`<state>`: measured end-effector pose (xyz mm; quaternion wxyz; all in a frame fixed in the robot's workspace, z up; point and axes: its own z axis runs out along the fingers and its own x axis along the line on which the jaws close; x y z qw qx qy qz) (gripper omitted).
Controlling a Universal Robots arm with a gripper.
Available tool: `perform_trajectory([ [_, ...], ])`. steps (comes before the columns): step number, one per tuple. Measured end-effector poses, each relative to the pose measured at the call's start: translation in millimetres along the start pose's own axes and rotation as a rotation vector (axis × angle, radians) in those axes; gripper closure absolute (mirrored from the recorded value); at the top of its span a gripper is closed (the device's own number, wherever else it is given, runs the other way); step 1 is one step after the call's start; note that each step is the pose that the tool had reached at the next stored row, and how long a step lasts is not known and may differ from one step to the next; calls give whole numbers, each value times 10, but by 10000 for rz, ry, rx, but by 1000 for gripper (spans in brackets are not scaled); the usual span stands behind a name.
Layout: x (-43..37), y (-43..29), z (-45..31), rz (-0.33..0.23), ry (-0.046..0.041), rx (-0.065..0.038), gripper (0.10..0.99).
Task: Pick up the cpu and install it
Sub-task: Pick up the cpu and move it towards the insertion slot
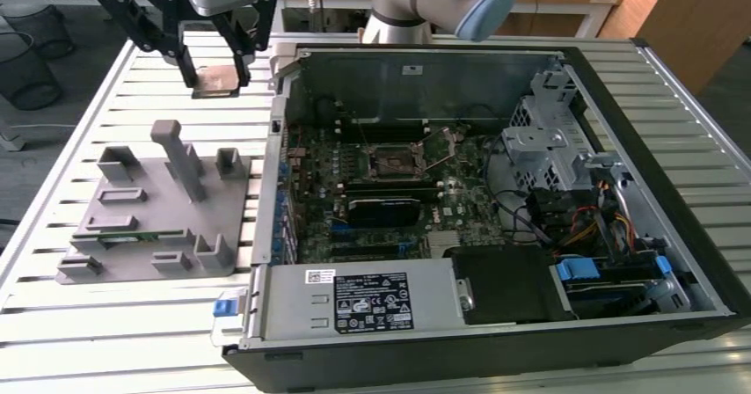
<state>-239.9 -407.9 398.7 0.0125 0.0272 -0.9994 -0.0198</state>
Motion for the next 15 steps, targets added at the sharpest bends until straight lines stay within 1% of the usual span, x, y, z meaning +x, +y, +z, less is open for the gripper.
perform_trajectory([
  [15, -211, -11, -5, 0, 3, -2, 545],
])
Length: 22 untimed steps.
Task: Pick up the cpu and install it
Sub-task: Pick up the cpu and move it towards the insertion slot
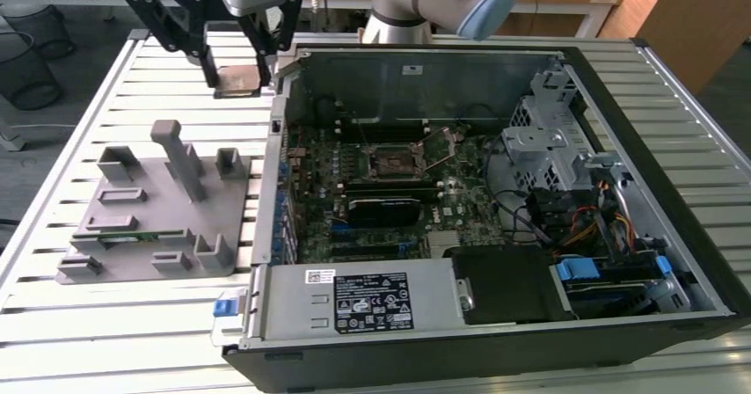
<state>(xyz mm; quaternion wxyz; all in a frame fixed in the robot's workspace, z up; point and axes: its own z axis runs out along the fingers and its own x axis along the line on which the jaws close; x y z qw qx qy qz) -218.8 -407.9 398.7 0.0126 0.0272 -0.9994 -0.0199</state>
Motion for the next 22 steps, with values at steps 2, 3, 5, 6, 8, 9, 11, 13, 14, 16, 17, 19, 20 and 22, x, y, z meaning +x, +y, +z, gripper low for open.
perform_trajectory([
  [2, -28, -2, -1, 0, 1, -1, 545],
  [3, -42, -2, -1, -1, 1, -1, 545],
  [5, -70, -4, -2, 0, 1, -2, 545],
  [6, -84, -5, -2, 0, 1, -2, 545],
  [8, -114, -6, -3, 0, 2, -3, 545],
  [9, -128, -7, -3, 0, 2, -4, 545],
  [11, -157, -8, -4, 0, 3, -5, 545],
  [13, -183, -10, -5, -1, 3, -5, 545],
  [14, -197, -11, -5, -1, 3, -6, 545],
  [16, -228, -12, -6, 0, 4, -7, 545],
  [17, -245, -13, -6, 0, 4, -8, 545],
  [19, -280, -15, -7, 0, 5, -8, 545],
  [20, -296, -16, -8, 1, 7, -8, 545],
  [22, -331, -18, -9, 0, 7, -10, 545],
])
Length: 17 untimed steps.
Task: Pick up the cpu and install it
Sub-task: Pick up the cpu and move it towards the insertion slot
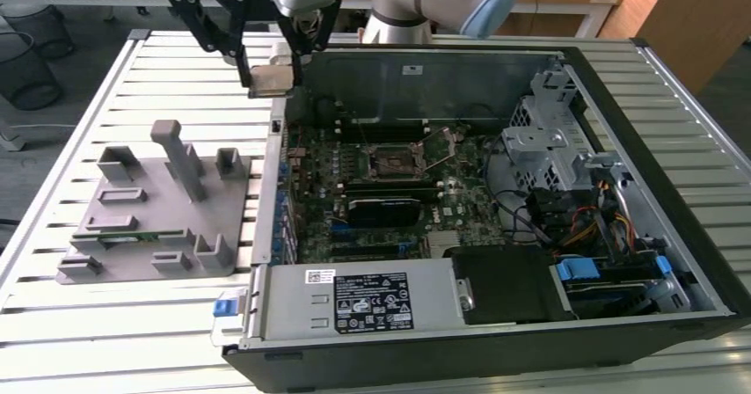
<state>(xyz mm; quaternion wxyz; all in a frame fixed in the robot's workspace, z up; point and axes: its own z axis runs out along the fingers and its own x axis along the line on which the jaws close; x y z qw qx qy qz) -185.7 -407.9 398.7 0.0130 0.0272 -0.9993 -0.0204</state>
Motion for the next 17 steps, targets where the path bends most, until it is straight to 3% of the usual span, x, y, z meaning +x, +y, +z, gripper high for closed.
perform_trajectory([
  [17, -277, -15, -8, 0, 9, -12, 545],
])
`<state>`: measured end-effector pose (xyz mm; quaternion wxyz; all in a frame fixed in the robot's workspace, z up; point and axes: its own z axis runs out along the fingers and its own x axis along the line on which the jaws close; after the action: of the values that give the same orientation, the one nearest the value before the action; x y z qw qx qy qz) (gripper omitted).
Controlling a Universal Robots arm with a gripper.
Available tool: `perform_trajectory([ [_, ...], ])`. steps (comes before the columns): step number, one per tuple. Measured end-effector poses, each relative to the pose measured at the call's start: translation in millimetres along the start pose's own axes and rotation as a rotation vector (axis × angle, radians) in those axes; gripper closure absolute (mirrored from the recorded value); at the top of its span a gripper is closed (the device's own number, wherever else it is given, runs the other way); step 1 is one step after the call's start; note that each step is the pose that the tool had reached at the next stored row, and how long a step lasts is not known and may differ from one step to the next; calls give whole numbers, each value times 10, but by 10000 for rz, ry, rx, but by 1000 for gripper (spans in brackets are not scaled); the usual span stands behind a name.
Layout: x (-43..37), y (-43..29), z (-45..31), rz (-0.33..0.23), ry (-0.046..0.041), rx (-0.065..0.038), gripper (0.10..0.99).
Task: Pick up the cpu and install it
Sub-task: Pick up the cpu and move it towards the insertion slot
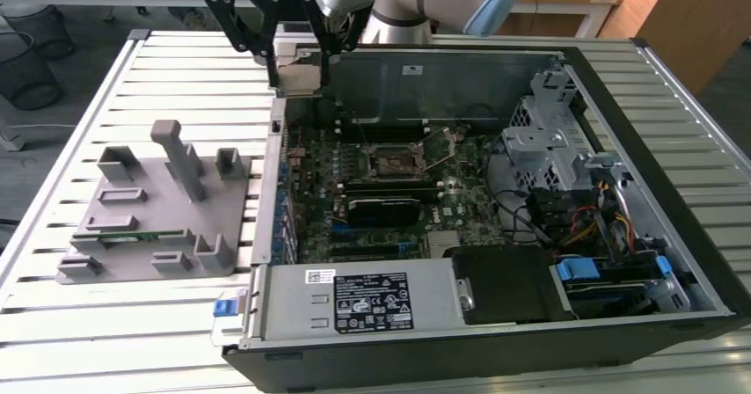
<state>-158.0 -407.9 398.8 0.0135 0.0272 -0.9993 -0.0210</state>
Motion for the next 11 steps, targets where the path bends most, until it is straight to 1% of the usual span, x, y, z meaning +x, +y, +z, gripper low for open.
perform_trajectory([
  [11, -167, -9, -4, 1, 3, -4, 545],
])
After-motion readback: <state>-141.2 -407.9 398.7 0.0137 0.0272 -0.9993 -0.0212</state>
